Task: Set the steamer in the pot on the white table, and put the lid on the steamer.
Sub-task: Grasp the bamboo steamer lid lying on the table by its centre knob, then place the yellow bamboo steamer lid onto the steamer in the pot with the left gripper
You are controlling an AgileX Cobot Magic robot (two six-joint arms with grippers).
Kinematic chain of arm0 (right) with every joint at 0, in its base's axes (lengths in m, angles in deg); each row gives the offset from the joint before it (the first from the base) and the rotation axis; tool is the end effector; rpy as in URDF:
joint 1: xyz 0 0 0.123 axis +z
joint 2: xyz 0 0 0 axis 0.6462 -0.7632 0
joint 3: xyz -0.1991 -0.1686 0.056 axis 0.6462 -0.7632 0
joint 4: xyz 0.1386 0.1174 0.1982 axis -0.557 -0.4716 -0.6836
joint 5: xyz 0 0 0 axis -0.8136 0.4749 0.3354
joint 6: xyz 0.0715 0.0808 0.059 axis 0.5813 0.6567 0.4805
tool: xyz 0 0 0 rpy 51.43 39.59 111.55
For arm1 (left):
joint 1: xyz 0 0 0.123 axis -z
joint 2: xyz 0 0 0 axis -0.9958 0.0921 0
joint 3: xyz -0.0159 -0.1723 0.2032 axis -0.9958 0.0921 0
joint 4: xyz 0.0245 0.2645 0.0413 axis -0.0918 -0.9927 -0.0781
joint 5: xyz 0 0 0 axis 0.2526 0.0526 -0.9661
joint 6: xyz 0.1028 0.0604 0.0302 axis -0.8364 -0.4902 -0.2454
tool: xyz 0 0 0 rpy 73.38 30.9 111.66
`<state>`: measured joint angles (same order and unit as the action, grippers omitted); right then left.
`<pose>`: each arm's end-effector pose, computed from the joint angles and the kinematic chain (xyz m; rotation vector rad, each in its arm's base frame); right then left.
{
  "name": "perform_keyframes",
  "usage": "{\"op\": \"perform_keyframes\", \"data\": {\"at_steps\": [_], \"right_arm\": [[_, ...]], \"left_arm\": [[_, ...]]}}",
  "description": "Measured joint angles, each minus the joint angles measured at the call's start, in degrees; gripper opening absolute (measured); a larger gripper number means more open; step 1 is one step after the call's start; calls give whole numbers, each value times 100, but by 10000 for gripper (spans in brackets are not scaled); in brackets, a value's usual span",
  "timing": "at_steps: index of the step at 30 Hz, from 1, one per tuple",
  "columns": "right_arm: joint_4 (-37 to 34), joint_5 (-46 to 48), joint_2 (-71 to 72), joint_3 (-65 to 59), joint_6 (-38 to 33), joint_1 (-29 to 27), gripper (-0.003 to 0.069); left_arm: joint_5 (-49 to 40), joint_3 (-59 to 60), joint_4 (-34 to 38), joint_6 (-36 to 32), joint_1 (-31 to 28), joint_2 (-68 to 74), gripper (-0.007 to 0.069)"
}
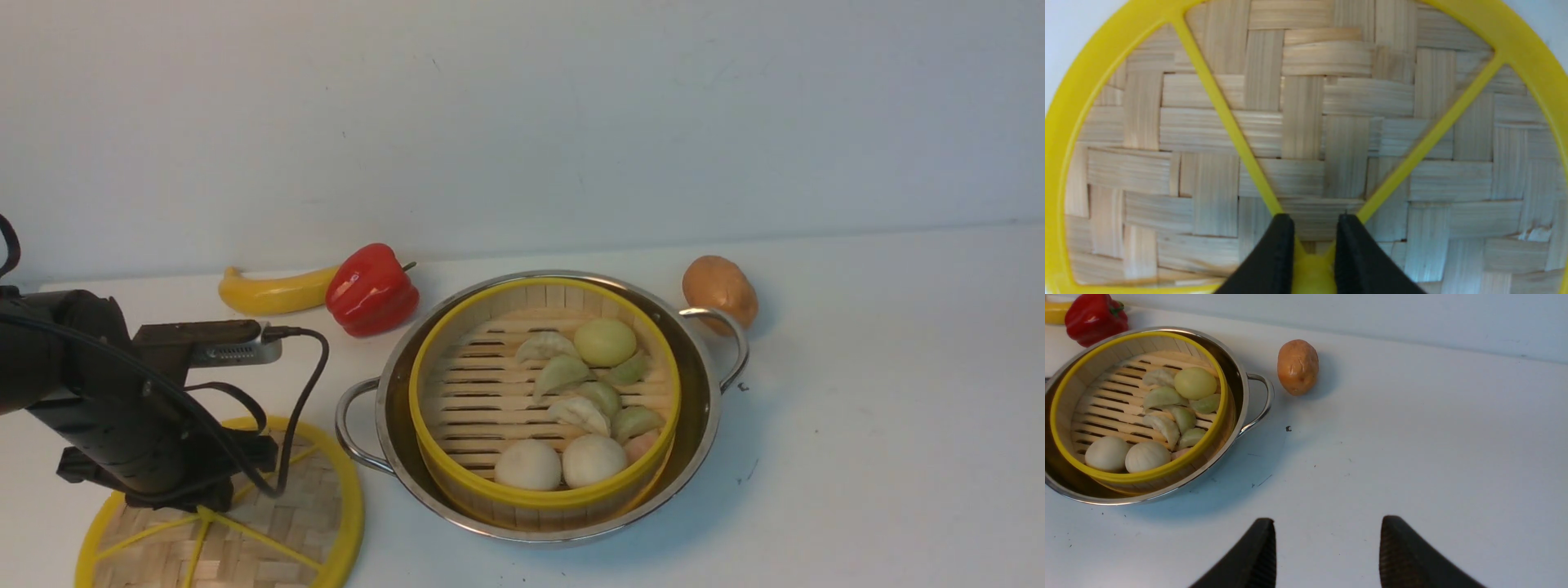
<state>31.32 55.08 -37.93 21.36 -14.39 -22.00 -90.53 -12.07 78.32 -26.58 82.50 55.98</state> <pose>0.1421 0.0384 0.3799 -0.2340 2.3344 0.1259 0.3220 0.0091 0.1065 -0.1212 2.8869 -0.0405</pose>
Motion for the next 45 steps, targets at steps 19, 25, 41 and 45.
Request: {"op": "perform_keyframes", "data": {"at_steps": [19, 25, 41, 45], "right_arm": [[0, 0, 0, -6, 0, 0, 354], [0, 0, 0, -6, -5, 0, 354], [0, 0, 0, -6, 0, 0, 354], [0, 0, 0, -6, 69, 0, 354]], "left_arm": [[-1876, -395, -714, 374, 0, -1675, 118], [-2422, -1432, -225, 109, 79, -1718, 118], [-2516, -3941, 112, 39, 2097, 225, 118], [-2396, -4529, 127, 39, 2573, 952, 118]]}}
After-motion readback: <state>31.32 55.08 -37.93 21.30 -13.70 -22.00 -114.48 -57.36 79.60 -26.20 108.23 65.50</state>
